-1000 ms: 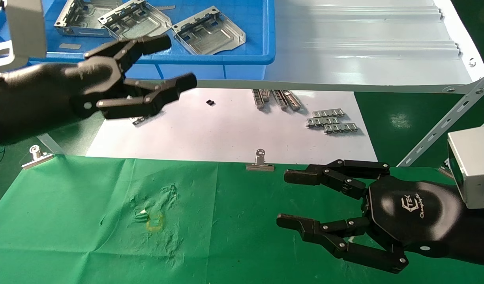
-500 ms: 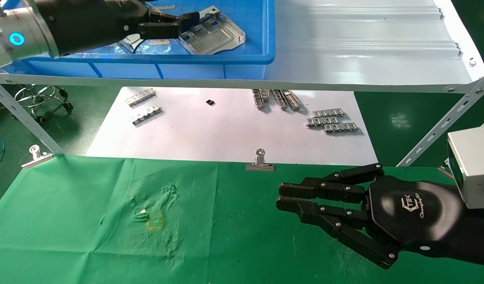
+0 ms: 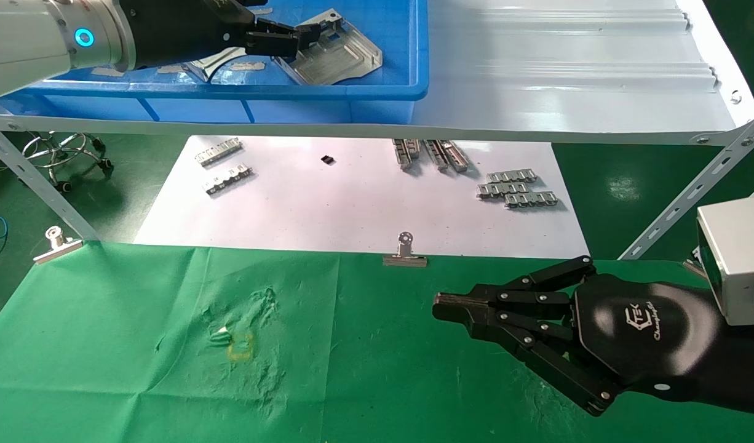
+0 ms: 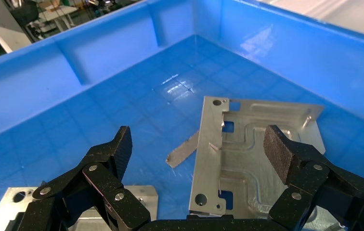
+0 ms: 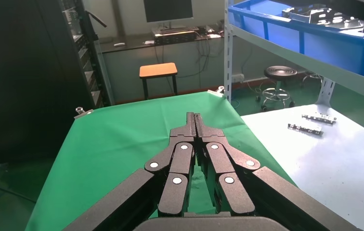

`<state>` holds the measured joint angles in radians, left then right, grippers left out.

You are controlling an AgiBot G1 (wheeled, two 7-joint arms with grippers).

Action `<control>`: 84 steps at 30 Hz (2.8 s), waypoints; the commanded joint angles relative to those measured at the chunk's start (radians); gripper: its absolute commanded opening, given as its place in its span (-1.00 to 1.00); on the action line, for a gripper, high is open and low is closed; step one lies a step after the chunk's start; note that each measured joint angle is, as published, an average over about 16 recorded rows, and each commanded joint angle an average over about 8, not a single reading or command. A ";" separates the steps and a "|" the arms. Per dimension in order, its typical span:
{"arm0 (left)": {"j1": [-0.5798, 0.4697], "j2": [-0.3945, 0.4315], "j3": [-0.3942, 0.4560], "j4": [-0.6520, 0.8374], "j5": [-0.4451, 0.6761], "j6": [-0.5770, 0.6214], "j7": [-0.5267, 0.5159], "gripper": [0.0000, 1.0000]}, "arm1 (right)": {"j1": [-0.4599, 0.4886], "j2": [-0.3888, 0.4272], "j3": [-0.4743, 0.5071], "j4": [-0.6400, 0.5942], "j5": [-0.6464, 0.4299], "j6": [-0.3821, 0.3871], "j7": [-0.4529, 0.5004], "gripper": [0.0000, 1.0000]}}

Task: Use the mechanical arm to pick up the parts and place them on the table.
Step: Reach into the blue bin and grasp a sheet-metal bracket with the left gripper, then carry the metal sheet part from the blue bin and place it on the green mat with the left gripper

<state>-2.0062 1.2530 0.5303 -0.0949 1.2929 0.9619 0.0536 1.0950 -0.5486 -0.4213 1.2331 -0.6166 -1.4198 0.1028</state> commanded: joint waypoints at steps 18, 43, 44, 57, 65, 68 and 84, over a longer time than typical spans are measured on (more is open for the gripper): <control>-0.011 0.069 0.007 0.078 0.011 -0.088 0.062 -1.00 | 0.000 0.000 0.000 0.000 0.000 0.000 0.000 -1.00; -0.008 0.069 0.003 0.085 0.004 -0.111 0.056 -1.00 | 0.000 0.000 0.000 0.000 0.000 0.000 0.000 -1.00; -0.008 0.068 0.003 0.085 0.004 -0.111 0.056 -1.00 | 0.000 0.000 0.000 0.000 0.000 0.000 0.000 -1.00; -0.021 0.055 -0.017 0.084 -0.024 -0.105 0.050 -1.00 | 0.000 0.000 0.000 0.000 0.000 0.000 0.000 -1.00; -0.046 0.002 -0.045 0.067 -0.065 -0.031 0.066 -1.00 | 0.000 0.000 0.000 0.000 0.000 0.000 0.000 -1.00; -0.052 -0.036 -0.052 0.054 -0.076 0.049 0.092 -1.00 | 0.000 0.000 0.000 0.000 0.000 0.000 0.000 -1.00; -0.032 -0.239 -0.039 -0.022 -0.079 0.607 0.352 -1.00 | 0.000 0.000 0.000 0.000 0.000 0.000 0.000 -1.00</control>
<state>-2.0242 1.0096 0.5000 -0.1468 1.2082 1.5370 0.4026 1.0950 -0.5486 -0.4214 1.2331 -0.6166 -1.4198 0.1028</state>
